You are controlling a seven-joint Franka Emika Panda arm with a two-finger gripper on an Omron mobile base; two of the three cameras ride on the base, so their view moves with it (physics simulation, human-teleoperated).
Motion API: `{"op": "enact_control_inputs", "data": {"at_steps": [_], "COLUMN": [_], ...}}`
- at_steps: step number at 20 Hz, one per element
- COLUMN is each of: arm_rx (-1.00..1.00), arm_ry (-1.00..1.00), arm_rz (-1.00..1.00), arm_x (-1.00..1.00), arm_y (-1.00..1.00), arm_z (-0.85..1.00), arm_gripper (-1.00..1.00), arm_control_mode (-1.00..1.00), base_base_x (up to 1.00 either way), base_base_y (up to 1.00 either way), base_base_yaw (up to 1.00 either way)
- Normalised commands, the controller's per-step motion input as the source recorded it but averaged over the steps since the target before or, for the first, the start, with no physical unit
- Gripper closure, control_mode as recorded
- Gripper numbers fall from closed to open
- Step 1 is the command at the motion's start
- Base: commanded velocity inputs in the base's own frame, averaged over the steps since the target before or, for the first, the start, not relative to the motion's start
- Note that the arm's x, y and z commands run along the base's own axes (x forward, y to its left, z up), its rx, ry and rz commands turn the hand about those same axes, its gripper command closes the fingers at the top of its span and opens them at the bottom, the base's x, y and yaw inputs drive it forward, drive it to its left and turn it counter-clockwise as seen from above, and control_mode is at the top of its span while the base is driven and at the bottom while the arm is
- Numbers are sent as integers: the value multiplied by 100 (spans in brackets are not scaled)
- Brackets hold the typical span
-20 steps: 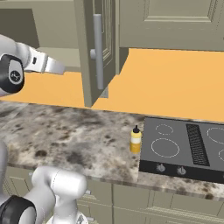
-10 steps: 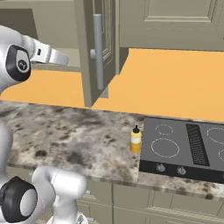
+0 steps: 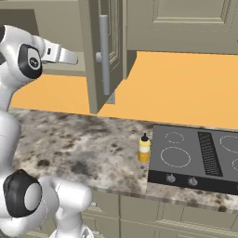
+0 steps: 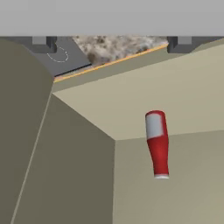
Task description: Take 2 condiments from the cabinet and move them on the counter near the stove.Make sure the condiments are lined up with each other, next to each other.
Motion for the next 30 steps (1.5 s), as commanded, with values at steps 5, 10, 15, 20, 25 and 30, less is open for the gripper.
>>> {"op": "enact_control_inputs", "data": {"at_steps": [5, 10, 15, 20, 25, 30], "arm_rx": [0, 0, 0, 0, 0, 0], "arm_ry": [0, 0, 0, 2, 2, 3], "arm_rz": [-6, -7, -6, -5, -3, 0], "arm_x": [34, 25, 39, 41, 25, 26], "arm_y": [0, 0, 0, 0, 0, 0], "arm_z": [0, 0, 0, 0, -2, -5], "arm_gripper": [-100, -100, -100, -100, -100, -100], "arm_control_mode": [-100, -100, -100, -100, -100, -100], "base_base_x": [0, 0, 0, 0, 0, 0], "base_base_y": [0, 0, 0, 0, 0, 0], "base_base_yaw": [0, 0, 0, 0, 0, 0]}}
